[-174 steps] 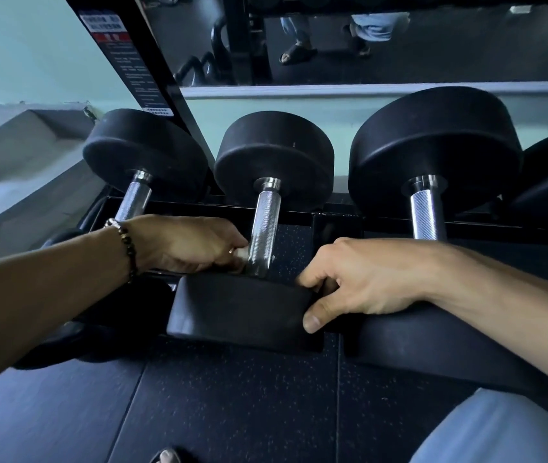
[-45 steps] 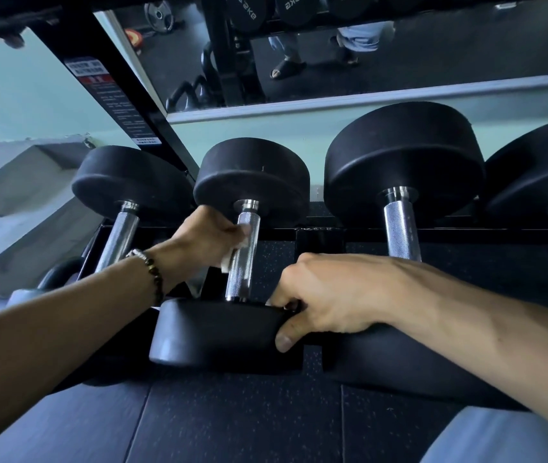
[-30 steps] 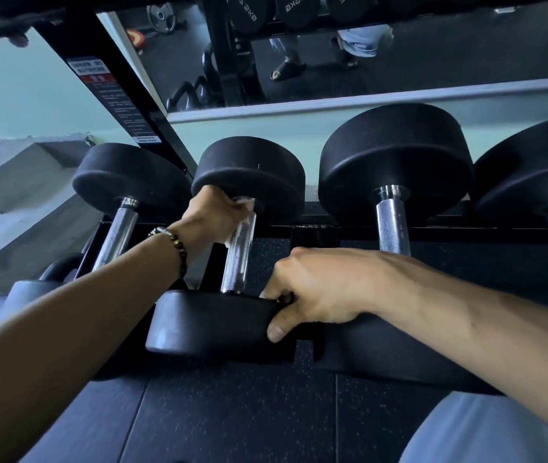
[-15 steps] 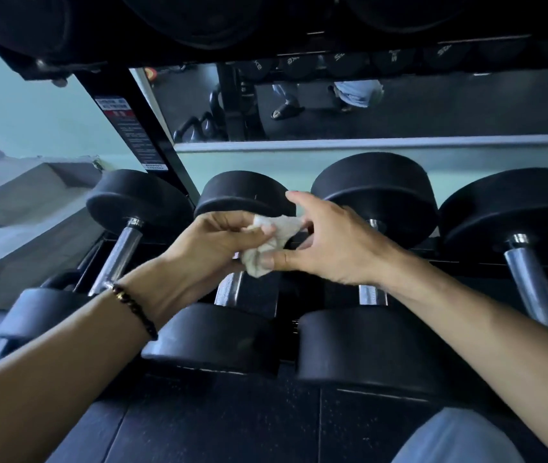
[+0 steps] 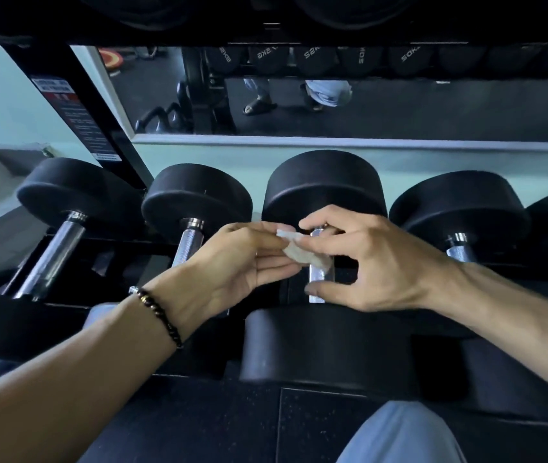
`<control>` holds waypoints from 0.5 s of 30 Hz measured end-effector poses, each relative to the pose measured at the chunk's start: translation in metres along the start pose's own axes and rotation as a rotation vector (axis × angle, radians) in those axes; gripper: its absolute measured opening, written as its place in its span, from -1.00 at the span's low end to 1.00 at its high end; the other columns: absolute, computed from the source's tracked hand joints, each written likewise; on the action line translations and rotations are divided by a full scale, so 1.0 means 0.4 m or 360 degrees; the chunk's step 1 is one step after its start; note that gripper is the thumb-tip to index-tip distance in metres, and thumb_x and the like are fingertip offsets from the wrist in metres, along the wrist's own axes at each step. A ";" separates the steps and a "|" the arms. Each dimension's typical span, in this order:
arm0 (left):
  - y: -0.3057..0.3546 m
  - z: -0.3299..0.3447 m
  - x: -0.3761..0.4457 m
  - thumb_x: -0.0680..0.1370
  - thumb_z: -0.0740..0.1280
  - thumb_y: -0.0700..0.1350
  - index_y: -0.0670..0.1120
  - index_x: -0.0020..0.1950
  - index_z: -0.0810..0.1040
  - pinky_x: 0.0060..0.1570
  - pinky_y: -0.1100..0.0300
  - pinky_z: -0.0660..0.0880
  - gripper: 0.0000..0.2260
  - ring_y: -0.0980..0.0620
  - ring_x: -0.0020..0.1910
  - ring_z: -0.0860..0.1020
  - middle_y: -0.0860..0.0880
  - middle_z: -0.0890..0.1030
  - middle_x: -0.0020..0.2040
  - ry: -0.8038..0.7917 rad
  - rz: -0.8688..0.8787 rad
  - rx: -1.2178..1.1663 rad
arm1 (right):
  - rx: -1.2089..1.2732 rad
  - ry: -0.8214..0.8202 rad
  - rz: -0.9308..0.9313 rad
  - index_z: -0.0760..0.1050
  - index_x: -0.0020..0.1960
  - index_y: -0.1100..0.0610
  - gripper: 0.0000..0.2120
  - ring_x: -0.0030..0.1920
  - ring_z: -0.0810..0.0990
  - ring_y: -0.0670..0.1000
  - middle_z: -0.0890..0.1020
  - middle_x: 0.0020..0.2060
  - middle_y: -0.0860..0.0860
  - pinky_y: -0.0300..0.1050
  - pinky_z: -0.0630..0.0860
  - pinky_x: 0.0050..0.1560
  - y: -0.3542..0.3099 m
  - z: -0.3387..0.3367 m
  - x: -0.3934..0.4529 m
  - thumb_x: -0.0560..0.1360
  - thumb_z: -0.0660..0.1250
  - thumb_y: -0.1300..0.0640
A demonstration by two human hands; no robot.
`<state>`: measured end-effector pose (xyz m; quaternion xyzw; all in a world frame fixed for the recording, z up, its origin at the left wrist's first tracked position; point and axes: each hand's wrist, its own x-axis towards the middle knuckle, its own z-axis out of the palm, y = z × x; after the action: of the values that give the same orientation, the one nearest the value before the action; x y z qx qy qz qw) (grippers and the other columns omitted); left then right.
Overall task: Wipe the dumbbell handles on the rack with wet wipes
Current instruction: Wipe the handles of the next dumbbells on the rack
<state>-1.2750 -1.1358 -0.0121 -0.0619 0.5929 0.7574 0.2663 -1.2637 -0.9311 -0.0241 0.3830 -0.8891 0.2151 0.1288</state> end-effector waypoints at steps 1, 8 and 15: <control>-0.003 0.006 0.001 0.57 0.22 -0.40 -0.32 0.28 0.52 -0.09 0.14 0.65 -0.70 -0.14 -0.02 0.70 -0.30 0.66 0.08 -0.0031 -0.0030 0.0001 | -0.0130 -0.0027 -0.0066 0.64 0.15 0.23 -0.59 -0.10 0.64 0.07 0.58 0.13 0.10 0.01 0.63 -0.11 0.012 -0.006 -0.004 0.42 0.53 -0.01; -0.063 -0.010 -0.007 0.61 0.33 -0.15 -0.01 0.18 0.62 0.16 0.05 0.57 -0.83 0.03 0.00 0.67 0.03 0.71 -0.04 0.0307 0.0391 0.1161 | -0.0458 0.0135 -0.0161 0.62 0.04 0.29 -0.80 -0.27 0.54 0.13 0.58 -0.15 0.10 0.05 0.55 -0.44 0.084 0.016 -0.071 0.51 0.27 0.44; -0.157 -0.012 -0.049 0.63 0.07 0.17 -0.17 0.10 0.57 0.18 0.12 0.41 -0.53 -0.04 0.09 0.55 -0.12 0.64 0.05 0.0331 0.0409 0.1488 | -0.0673 0.0074 -0.0228 0.55 0.22 0.30 -0.59 -0.25 0.51 0.10 0.53 -0.11 0.11 0.01 0.56 -0.52 0.164 0.056 -0.047 0.41 0.34 0.54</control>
<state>-1.2295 -1.1369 -0.0597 0.0626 0.8955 0.4268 0.1095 -1.3007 -0.8899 -0.0695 0.4045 -0.8817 0.0231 0.2417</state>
